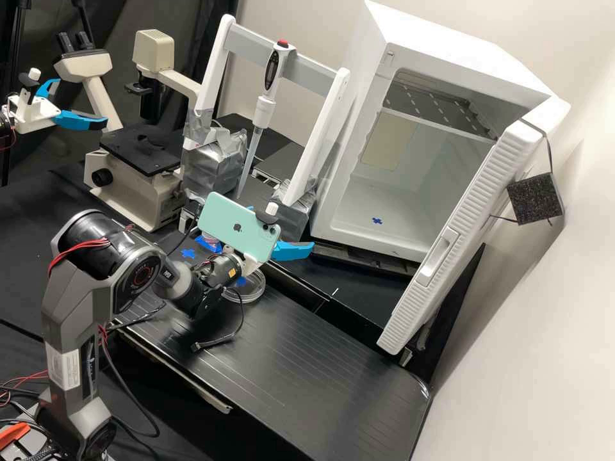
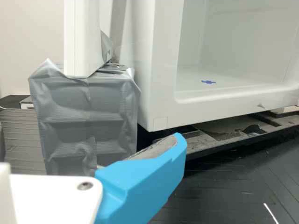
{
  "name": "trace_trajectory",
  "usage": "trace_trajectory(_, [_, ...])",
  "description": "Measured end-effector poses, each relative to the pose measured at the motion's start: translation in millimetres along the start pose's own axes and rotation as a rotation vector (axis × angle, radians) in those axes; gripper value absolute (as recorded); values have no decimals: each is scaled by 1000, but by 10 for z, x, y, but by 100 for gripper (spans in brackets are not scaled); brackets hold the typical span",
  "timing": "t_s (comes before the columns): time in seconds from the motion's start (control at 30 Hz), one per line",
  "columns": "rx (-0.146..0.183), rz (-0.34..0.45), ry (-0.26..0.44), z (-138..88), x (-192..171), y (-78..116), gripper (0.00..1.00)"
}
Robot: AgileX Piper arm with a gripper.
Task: Move the petri dish to the incubator
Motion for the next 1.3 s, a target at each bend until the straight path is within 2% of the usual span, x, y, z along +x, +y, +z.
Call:
trace_trajectory(0.4, [-8,9,10,37,-93,-6,100])
trace_trajectory(0.5, [-7,28,18,93,-273,12,100])
trace_trajectory(0.63, [18,73,73,125,-597,61,100])
trace_trajectory(0.73, [26,70,87,147,-852,48,100])
trace_trajectory(0.93, [10,44,93,171,-1276,-25,100])
trace_trajectory(1.1, [-27,32,113,189,-1370,2,100])
trace_trajectory(1.3, [-13,24,91,262,-1398,49,100])
